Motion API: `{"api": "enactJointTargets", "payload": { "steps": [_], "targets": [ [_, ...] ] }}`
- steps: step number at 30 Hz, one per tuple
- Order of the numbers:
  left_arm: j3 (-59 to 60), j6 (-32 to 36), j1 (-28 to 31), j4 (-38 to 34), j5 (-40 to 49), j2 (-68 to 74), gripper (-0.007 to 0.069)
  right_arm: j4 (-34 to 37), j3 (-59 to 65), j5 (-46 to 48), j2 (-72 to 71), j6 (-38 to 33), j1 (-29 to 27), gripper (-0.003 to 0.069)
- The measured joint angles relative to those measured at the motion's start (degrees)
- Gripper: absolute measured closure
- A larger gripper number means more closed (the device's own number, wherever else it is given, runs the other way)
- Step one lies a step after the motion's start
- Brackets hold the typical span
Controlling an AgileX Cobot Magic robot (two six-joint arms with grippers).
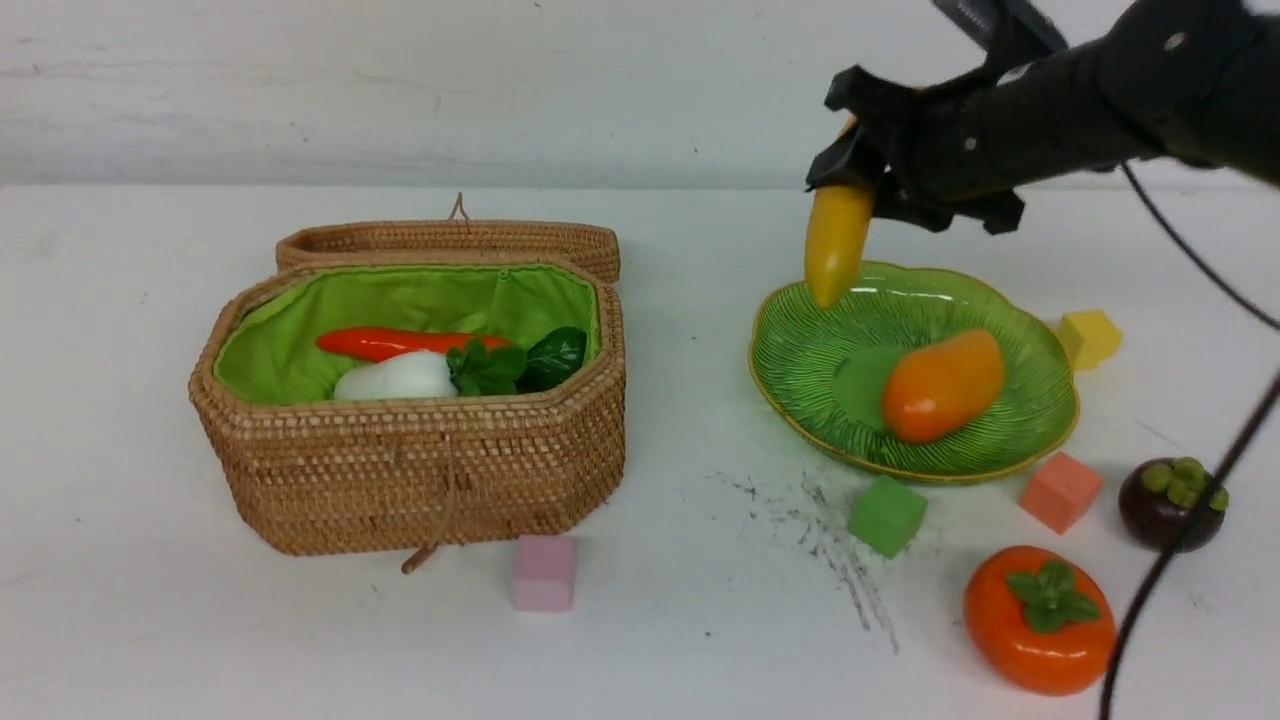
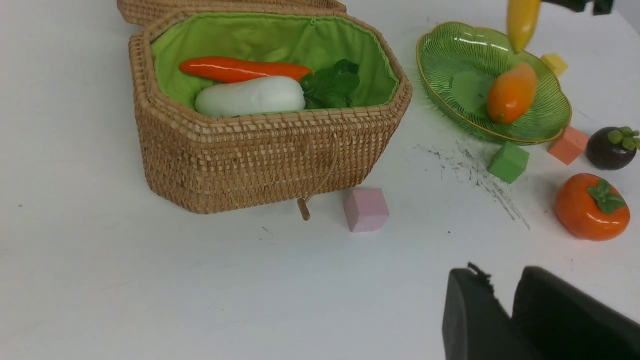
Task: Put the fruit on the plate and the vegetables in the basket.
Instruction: Use the right arm to grab a banana and put it into the right plate
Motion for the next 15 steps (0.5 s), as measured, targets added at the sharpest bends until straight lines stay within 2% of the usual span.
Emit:
{"api": "enactJointTargets", "payload": {
  "steps": [10, 13, 15],
  "targets": [
    [0.0, 0.0, 0.0, 0.4, 2.5, 0.0, 0.049, -1.0, 0.1, -5.1, 10.6, 1.2, 0.5, 0.0332],
    [0.0, 0.0, 0.0, 0.5, 3.0, 0.0, 0.0487, -1.4, 0.1, -5.1, 10.1, 1.3, 0.5, 0.0274],
    [0.0, 0.0, 0.0, 0.7, 3.1, 0.0, 0.0483, -3.1, 0.0, -3.8, 9.1, 0.9, 0.3, 0.0186]
  ]
}}
